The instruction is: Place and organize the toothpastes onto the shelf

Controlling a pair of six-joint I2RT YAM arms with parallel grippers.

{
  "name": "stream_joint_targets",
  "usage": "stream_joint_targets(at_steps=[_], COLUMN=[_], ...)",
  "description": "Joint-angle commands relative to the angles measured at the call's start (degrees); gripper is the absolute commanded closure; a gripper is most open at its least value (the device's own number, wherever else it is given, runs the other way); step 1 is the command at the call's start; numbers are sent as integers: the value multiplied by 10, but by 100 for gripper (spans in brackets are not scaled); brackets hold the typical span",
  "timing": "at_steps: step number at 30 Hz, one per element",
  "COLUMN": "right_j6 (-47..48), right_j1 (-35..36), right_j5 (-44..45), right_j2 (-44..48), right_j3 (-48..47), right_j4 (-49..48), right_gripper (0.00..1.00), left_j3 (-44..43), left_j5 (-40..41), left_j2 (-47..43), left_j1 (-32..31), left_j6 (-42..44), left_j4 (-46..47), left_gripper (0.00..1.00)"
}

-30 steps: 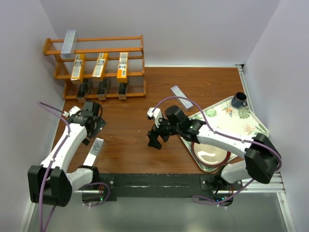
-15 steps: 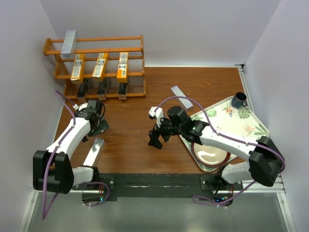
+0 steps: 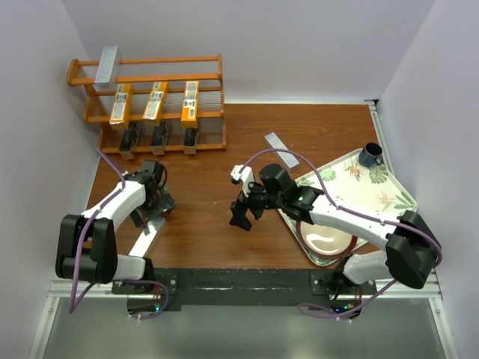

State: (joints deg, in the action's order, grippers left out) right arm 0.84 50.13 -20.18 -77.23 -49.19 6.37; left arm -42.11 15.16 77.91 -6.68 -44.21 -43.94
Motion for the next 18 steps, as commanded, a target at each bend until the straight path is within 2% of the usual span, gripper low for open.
stream_joint_targets(at_steps=[1,7,10,13,18], right_j6=[-5,-4,-2,-1,-2], right_j1=[-1,0,-1,-1,0], right_j5=[12,29,32,33,23], right_j2=[15,24,28,27,24], right_j3=[3,6,8,8,7], right_j4=[-18,-15,-16,-15,-15], right_gripper=[1,2,1,1,2], left_j3=[0,-76,-118,-121,-65], left_j5=[-75,-108,-85,-37,22], left_j2=[8,49,63,41,-67], left_j1=[-37,-138,-181,-195,-195], left_j6=[-45,-97,-119,-180,-372], left_j4=[53,74,55,12,-65], left_gripper=[4,6,7,8,9])
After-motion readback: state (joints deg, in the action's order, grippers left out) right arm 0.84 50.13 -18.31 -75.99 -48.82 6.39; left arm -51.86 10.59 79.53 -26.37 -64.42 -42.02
